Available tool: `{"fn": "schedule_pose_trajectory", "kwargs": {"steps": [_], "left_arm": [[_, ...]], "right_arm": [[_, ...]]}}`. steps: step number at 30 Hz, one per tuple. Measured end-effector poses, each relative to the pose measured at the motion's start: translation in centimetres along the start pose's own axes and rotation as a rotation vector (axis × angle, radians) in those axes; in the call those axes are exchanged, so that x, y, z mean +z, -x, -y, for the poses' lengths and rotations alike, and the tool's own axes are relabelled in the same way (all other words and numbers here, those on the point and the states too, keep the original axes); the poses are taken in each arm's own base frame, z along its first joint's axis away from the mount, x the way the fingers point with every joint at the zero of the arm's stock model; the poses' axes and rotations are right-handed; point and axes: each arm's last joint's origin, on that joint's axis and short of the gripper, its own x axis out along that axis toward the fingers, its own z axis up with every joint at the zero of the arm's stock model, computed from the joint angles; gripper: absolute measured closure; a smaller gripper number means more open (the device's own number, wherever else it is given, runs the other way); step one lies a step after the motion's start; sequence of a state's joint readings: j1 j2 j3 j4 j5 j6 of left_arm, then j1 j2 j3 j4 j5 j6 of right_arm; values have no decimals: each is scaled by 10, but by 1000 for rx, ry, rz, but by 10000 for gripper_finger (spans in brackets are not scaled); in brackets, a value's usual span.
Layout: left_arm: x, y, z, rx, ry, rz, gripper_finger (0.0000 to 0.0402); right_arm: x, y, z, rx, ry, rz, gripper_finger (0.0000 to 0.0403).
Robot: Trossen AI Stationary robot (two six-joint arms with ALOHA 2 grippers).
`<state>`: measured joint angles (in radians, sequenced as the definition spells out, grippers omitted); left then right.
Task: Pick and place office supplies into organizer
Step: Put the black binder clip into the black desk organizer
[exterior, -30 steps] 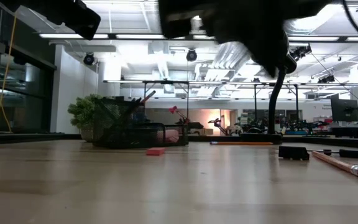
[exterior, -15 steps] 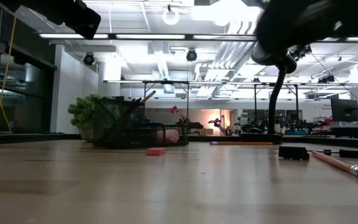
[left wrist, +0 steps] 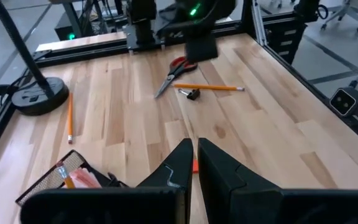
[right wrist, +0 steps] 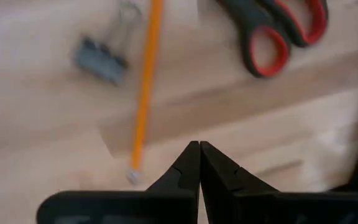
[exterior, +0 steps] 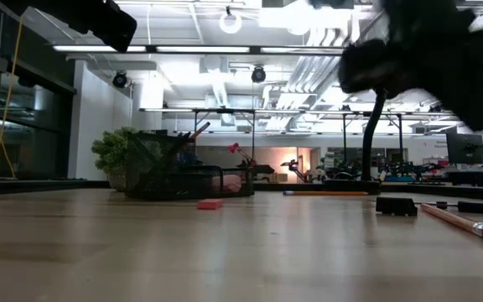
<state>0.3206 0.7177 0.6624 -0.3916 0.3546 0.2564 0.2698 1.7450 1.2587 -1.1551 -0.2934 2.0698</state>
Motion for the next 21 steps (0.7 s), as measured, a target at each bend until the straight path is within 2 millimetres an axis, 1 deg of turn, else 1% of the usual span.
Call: {"fn": "schedule_pose_trajectory", "kwargs": {"steps": [3,6,11,14,17,21], "left_arm": [[0,0,0,2,3,-1,387],[0,0,0,8,9,-2,387],[0,0,-1,31,26,-8,387],[0,0,-1,33,26,-9,387],[0,0,-1,32,37,-8,387],[0,0,-1,28,54,-7,387]], "right_arm": [[15,-2,-20,20,-64,8,403],[27,-4,-37,108,-93,31,403],[42,-2,-52,211,-124,95,403],[49,-1,-51,217,-130,133,403],[52,-9,-42,193,-121,139,403],[43,-14,-23,229,-49,116,403]]}}
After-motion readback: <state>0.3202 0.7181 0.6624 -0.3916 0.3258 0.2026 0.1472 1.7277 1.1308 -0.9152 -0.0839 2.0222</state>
